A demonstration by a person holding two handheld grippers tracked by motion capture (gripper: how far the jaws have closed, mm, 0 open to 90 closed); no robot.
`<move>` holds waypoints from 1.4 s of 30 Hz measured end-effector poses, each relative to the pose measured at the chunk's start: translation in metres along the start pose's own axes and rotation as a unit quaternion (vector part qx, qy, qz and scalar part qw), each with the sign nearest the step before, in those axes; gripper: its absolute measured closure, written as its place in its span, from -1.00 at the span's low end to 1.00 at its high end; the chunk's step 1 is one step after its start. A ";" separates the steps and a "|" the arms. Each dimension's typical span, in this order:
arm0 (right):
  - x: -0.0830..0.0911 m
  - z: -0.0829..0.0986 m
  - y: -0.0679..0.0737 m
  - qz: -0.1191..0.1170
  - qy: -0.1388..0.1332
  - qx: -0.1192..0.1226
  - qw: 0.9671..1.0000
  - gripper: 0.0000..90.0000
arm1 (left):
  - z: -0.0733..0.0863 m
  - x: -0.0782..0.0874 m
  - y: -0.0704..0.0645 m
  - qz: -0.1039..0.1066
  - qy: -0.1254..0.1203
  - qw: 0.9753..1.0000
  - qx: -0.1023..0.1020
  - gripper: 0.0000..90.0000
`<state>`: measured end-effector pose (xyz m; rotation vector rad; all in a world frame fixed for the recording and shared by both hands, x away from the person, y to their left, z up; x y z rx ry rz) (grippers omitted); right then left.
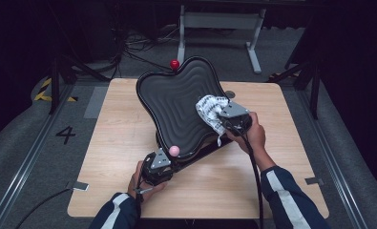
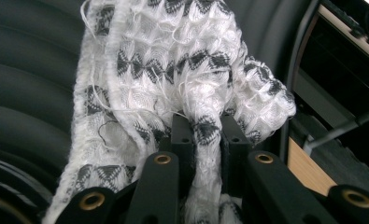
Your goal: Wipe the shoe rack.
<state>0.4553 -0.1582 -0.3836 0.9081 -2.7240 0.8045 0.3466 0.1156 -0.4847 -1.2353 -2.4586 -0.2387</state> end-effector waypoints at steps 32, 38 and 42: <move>-0.016 -0.055 0.068 -0.116 -0.057 0.009 0.992 0.78 | 0.000 0.000 0.000 0.001 0.001 1.000 -0.001 0.63; -0.018 -0.066 0.088 -0.131 -0.070 0.019 0.989 0.78 | 0.000 0.000 0.000 -0.001 0.003 1.000 -0.002 0.63; -0.020 -0.072 0.094 -0.122 -0.072 0.030 0.989 0.78 | 0.000 0.000 0.000 0.000 0.003 1.000 -0.007 0.63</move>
Point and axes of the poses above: each handheld gripper's, and its own axes: x roughly backward along the jaws, z roughly out of its underside, y roughly to its left, the point moved 1 cm from there along -x, roughly forward along the jaws, and after that the axes turned 14 degrees about -y, right-handed, at the moved point
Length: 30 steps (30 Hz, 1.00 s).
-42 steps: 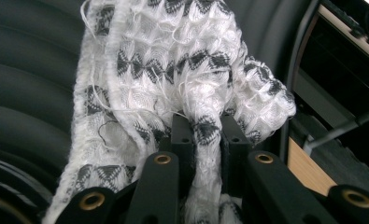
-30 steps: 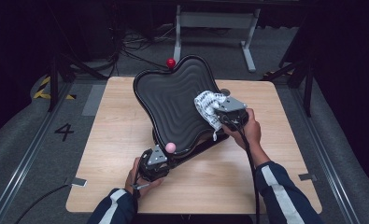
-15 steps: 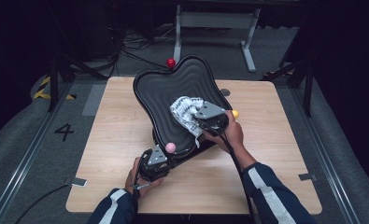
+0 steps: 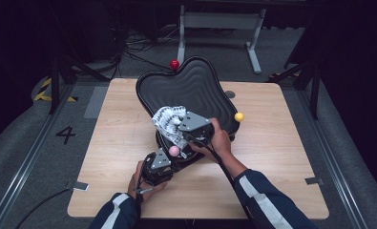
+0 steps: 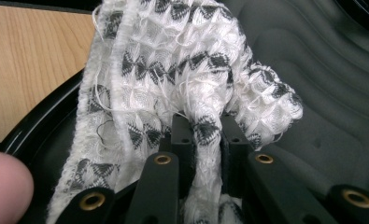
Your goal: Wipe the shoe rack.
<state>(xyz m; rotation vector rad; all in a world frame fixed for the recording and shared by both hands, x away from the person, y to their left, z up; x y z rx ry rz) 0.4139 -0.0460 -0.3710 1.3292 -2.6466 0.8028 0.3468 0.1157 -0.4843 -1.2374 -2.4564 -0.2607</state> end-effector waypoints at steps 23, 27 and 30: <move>0.016 0.034 -0.068 0.096 0.051 -0.021 0.994 0.78 | 0.000 0.001 0.000 0.002 0.002 1.000 0.007 0.63; 0.021 0.042 -0.079 0.111 0.057 -0.034 0.992 0.78 | 0.000 0.001 0.000 0.002 0.002 1.000 0.007 0.63; 0.025 0.048 -0.086 0.125 0.065 -0.038 0.989 0.78 | 0.000 0.001 0.000 0.002 0.002 1.000 0.007 0.63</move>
Point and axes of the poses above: each handheld gripper's, and its own axes: x roughly backward along the jaws, z roughly out of its underside, y roughly to its left, the point moved 1 cm from there along -x, roughly forward along the jaws, and after that the axes turned 14 degrees about -y, right-handed, at the moved point
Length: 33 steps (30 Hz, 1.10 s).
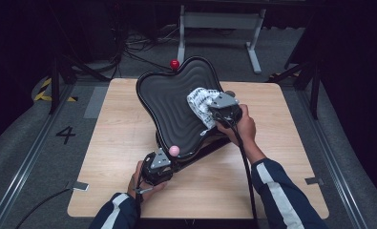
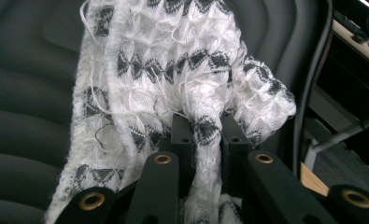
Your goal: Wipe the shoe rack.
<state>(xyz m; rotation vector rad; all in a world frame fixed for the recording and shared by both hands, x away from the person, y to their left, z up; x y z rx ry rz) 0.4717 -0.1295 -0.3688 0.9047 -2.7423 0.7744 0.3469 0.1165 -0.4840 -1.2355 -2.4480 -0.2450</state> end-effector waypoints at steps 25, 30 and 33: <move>0.002 -0.006 0.014 -0.027 -0.018 -0.007 0.999 0.78 | 0.000 0.000 0.000 0.002 -0.001 1.000 0.004 0.63; 0.001 -0.019 0.039 -0.052 -0.036 0.008 0.998 0.78 | 0.000 0.000 0.000 0.001 0.001 1.000 0.001 0.63; 0.000 -0.027 0.053 -0.069 -0.044 0.020 0.996 0.78 | 0.000 0.000 0.000 0.001 0.002 1.000 0.002 0.63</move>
Point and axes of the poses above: each handheld gripper's, and its own axes: x roughly backward along the jaws, z roughly out of its underside, y roughly to its left, the point moved 1 cm from there along -x, roughly forward along the jaws, and after that the axes turned 14 degrees about -y, right-handed, at the moved point
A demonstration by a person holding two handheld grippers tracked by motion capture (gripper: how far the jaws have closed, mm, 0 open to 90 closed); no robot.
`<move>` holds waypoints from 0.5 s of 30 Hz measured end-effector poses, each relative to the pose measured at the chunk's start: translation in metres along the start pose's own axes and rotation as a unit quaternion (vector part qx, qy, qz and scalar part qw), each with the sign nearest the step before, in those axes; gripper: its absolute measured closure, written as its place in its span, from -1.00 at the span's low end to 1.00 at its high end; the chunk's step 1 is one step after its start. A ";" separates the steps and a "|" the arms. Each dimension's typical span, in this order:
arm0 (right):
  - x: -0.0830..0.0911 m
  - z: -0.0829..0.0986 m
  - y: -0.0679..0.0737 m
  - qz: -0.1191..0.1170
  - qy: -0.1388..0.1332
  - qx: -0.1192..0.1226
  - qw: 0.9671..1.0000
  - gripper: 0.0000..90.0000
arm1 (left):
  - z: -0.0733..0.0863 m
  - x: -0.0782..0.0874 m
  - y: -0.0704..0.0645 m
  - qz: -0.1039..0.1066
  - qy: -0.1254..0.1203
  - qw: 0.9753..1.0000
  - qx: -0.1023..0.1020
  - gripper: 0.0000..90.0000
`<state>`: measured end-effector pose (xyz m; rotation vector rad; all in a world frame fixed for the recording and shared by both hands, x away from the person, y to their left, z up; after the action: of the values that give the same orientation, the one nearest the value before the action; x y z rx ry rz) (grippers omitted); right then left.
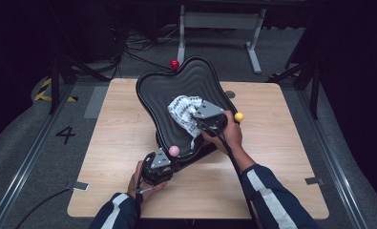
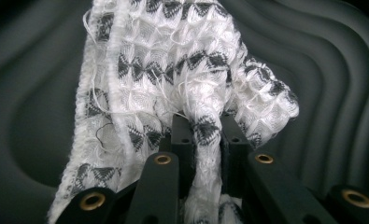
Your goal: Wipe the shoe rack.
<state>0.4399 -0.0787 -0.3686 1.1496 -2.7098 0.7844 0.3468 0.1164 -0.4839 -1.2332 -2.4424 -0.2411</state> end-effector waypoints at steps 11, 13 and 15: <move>-0.005 -0.012 0.022 -0.021 -0.007 0.034 0.999 0.78 | 0.000 0.000 -0.001 -0.001 -0.005 1.000 -0.002 0.64; -0.003 -0.009 0.019 -0.014 -0.004 0.035 0.999 0.78 | 0.001 0.000 -0.001 -0.001 -0.007 1.000 -0.005 0.64; -0.001 -0.006 0.015 -0.010 -0.004 0.031 0.999 0.78 | 0.001 0.001 -0.002 0.002 -0.003 1.000 -0.007 0.64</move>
<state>0.4292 -0.0660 -0.3699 1.1931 -2.6929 0.8682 0.3446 0.1163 -0.4842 -1.2474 -2.4464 -0.2545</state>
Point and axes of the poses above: each handheld gripper's, and its own axes: x roughly backward along the jaws, z roughly out of its underside, y roughly to its left, the point moved 1 cm from there along -x, roughly forward along the jaws, and after that the axes turned 14 degrees about -y, right-handed, at the moved point
